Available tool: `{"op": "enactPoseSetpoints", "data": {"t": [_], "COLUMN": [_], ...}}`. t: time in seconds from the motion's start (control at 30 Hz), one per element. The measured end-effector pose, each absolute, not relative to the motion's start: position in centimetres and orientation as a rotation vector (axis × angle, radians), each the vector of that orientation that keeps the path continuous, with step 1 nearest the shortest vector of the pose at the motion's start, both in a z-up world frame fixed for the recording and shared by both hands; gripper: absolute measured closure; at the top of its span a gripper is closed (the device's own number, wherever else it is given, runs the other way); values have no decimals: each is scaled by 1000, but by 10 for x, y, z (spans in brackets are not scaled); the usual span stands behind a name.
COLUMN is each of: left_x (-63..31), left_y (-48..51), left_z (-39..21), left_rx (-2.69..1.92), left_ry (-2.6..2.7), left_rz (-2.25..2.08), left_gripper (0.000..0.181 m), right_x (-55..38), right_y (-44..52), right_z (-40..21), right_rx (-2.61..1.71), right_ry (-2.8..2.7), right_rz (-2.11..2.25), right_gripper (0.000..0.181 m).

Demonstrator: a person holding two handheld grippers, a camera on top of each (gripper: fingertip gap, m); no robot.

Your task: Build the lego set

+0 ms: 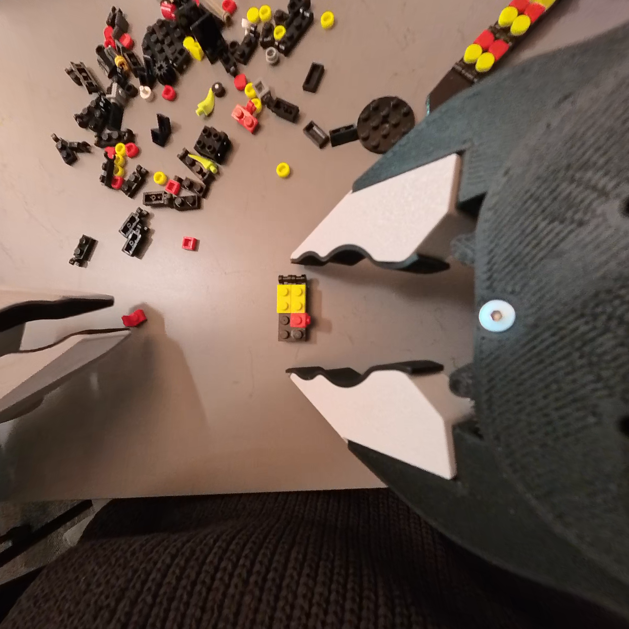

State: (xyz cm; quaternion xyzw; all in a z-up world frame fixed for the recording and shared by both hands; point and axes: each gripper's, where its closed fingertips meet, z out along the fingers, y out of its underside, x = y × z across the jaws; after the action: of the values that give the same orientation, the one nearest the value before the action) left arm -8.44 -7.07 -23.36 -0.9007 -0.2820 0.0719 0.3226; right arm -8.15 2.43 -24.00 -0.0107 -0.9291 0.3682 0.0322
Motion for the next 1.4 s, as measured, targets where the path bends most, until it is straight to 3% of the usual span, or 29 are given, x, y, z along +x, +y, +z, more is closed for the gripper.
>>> {"op": "enactPoseSetpoints", "data": {"t": [0.47, 0.73, 1.4], "left_x": [-80, -81, -72], "left_y": [-70, -24, 26], "left_z": [-244, -216, -236], "left_rx": [-2428, -2370, -2516], "left_ry": [-722, -422, -147], "left_rz": [183, 357, 136], "left_gripper": [175, 175, 175], "right_x": [-81, -82, -82], "right_y": [24, 24, 24], "right_z": [-240, -241, -241], "right_rx": [-30, -77, -97], "right_ry": [-2859, -2889, -2898], "right_rz": [1134, 1161, 1154], "right_gripper": [123, 122, 122]}}
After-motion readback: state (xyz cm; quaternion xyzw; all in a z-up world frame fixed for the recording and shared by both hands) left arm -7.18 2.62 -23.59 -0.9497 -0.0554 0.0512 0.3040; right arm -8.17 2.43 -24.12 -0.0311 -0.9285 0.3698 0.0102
